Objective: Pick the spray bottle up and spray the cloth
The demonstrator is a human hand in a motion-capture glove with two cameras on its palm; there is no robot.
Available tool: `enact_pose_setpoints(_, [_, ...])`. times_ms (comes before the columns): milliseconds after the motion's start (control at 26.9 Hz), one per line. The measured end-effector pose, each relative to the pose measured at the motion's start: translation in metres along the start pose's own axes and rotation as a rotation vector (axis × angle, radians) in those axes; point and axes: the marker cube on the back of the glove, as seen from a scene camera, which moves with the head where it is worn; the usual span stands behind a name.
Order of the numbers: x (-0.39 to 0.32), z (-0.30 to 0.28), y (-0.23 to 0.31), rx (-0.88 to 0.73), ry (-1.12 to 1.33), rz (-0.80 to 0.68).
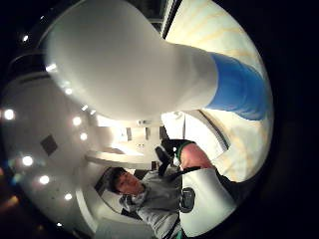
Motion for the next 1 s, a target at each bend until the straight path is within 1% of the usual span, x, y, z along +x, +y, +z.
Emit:
enact_pose_setpoints(223, [0.003, 0.004, -0.004, -0.076, -0.009, 0.008])
enact_pose_setpoints(1004, [0.002, 0.015, -0.023, -0.082, -0.092, -0.009])
